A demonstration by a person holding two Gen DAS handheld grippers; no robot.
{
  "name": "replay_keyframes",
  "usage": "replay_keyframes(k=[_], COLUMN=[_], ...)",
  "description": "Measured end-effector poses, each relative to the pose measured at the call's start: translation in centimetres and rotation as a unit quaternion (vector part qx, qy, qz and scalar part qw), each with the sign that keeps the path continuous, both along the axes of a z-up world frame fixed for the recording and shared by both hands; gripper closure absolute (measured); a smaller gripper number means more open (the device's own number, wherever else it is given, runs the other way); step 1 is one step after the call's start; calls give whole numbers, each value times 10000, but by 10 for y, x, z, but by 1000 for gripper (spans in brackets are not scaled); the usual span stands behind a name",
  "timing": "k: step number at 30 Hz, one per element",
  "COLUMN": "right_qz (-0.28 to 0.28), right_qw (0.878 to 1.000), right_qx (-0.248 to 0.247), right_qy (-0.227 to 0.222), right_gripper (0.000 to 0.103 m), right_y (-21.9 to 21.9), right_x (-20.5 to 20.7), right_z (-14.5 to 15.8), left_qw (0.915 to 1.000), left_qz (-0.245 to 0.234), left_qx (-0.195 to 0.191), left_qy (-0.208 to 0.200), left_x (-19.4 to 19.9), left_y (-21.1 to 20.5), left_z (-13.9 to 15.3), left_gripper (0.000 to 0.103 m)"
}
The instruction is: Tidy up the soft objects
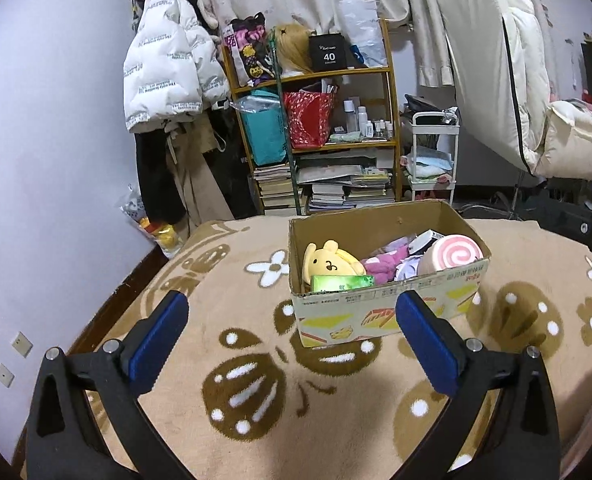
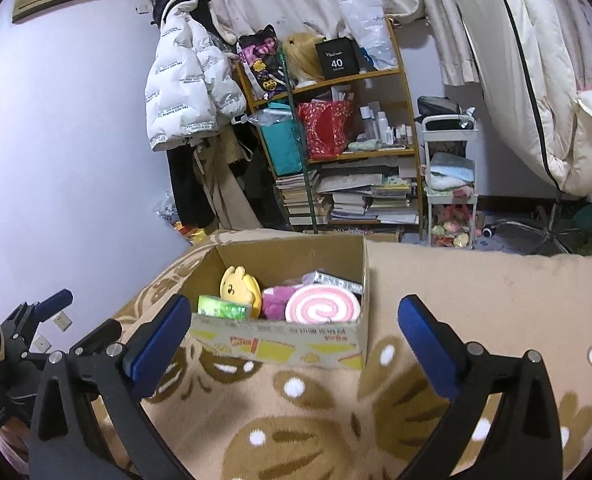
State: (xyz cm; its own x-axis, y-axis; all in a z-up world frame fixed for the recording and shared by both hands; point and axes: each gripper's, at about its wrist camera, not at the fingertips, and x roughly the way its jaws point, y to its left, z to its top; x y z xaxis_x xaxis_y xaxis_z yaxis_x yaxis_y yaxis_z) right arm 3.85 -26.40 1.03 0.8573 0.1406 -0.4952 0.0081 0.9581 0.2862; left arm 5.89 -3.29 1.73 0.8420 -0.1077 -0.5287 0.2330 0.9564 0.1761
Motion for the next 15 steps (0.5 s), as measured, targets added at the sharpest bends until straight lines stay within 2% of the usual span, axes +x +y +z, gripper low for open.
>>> replay_keyframes(k=[6,15], right_qz=[-52,-108], right_qw=[9998,9998], right_qx=[-177,-179], right_qy=[73,35], right_gripper=[0,0], right_y=[3,3], right_x=[-16,-29], right_z=[-3,-5], left_qw=[10000,9999], left_qz=[-23,104], left_qx=[-8,-38], left_qy=[40,-80], left_x=[-12,-18], left_y=[1,7], left_z=[-3,1], left_gripper=[1,1])
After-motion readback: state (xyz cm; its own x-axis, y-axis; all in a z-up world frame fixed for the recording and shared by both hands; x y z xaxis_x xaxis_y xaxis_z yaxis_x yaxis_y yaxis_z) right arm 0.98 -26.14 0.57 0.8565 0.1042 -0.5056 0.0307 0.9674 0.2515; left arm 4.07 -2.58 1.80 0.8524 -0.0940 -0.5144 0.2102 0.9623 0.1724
